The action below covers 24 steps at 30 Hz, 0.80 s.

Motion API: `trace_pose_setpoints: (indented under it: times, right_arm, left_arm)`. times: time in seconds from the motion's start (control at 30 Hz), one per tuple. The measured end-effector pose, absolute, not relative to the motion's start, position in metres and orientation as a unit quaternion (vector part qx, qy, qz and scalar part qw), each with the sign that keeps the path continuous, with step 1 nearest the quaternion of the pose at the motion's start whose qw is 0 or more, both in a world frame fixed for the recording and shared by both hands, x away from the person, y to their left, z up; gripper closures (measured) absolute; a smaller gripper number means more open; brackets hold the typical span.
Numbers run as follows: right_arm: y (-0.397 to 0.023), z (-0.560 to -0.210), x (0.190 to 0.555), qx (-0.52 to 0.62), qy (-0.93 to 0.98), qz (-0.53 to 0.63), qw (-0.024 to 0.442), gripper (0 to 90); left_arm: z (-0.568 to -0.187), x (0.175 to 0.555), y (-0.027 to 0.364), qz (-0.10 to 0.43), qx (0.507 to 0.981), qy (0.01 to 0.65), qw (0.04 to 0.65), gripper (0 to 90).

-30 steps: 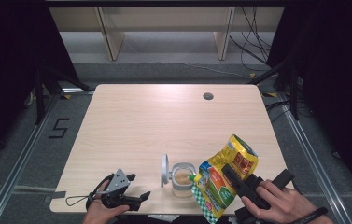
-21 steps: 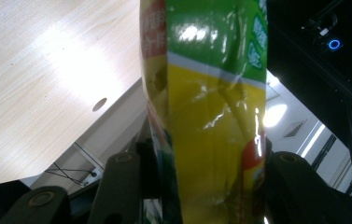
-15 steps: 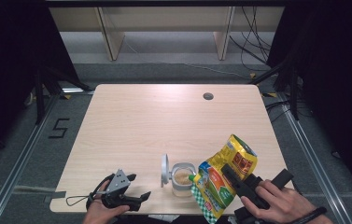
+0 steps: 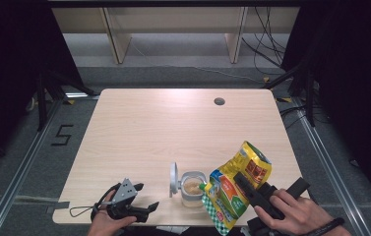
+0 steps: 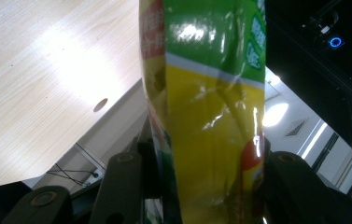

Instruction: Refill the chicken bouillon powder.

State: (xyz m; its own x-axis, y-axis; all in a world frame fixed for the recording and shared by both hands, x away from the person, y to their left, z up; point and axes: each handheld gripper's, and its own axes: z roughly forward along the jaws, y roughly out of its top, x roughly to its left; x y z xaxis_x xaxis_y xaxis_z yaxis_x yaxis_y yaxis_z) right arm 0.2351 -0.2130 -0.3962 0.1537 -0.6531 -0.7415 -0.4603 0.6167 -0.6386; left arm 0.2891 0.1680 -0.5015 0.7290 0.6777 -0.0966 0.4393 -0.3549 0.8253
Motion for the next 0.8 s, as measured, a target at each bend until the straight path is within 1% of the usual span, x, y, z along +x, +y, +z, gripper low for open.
trace_pose_setpoints:
  times: [0.13,0.17,0.43,0.47,0.53,0.57,0.6,0.63,0.7,0.73,0.8]
  right_arm:
    - [-0.2130,-0.3955,0.2352,-0.427,0.649,-0.074,0.625,62.9]
    - [-0.2116,-0.3913,0.2341,-0.443,0.640,-0.108,0.619,62.9]
    - [-0.2129,-0.3910,0.2342,-0.441,0.640,-0.107,0.620,62.9]
    - [-0.2150,-0.3952,0.2354,-0.419,0.652,-0.071,0.628,62.9]
    - [-0.2156,-0.3942,0.2357,-0.419,0.652,-0.075,0.627,62.9]
    - [-0.2145,-0.3899,0.2349,-0.437,0.641,-0.110,0.621,62.9]
    - [-0.2150,-0.3895,0.2349,-0.432,0.641,-0.106,0.625,63.0]
    - [-0.2161,-0.3931,0.2361,-0.419,0.650,-0.077,0.629,62.9]
    - [-0.2158,-0.3924,0.2361,-0.420,0.649,-0.077,0.629,63.0]
    - [-0.2142,-0.3882,0.2352,-0.437,0.642,-0.110,0.621,62.9]
    - [-0.2151,-0.3923,0.2361,-0.417,0.652,-0.076,0.628,63.0]
  left_arm:
    - [-0.5017,0.2891,0.1678,0.131,0.812,0.345,0.453,16.7]
    - [-0.5016,0.2892,0.1679,0.132,0.812,0.343,0.453,16.7]
    - [-0.5017,0.2893,0.1680,0.130,0.813,0.344,0.451,16.8]
    - [-0.5019,0.2892,0.1678,0.132,0.812,0.345,0.452,16.7]
    - [-0.5021,0.2893,0.1672,0.135,0.810,0.343,0.455,16.7]
    - [-0.5019,0.2894,0.1674,0.136,0.812,0.341,0.454,16.7]
    - [-0.5018,0.2898,0.1676,0.137,0.813,0.339,0.454,16.7]
    - [-0.5018,0.2898,0.1677,0.137,0.813,0.339,0.454,16.7]
    - [-0.5016,0.2894,0.1682,0.130,0.813,0.344,0.451,16.8]
    - [-0.5016,0.2894,0.1682,0.130,0.813,0.344,0.451,16.8]
    - [-0.5018,0.2891,0.1675,0.130,0.811,0.346,0.453,16.7]
